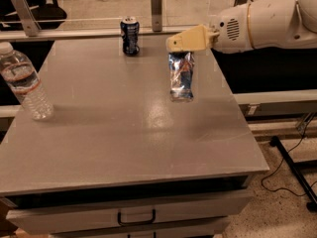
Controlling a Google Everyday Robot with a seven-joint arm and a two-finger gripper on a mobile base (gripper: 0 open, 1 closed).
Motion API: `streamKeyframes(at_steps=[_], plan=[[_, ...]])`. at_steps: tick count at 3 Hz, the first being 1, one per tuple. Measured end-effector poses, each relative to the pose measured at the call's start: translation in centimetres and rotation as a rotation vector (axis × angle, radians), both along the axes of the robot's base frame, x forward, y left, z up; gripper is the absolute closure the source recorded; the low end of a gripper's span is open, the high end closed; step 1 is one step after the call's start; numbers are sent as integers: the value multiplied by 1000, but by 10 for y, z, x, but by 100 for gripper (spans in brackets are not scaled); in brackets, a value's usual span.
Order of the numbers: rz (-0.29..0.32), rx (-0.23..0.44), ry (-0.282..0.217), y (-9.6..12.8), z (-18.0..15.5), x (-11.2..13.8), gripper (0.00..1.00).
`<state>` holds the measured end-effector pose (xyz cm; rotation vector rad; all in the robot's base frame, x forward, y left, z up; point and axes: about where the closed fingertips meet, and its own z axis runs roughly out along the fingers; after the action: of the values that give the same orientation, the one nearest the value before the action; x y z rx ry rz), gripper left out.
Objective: Place redbull can upright
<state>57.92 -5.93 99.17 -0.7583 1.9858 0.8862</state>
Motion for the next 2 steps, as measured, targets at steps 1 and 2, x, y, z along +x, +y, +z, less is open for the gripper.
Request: streamKeyframes(at_steps=[1,2], plan=[[7,8,-99,-2,12,4,100],[19,22,-288,-7,29,8,100]])
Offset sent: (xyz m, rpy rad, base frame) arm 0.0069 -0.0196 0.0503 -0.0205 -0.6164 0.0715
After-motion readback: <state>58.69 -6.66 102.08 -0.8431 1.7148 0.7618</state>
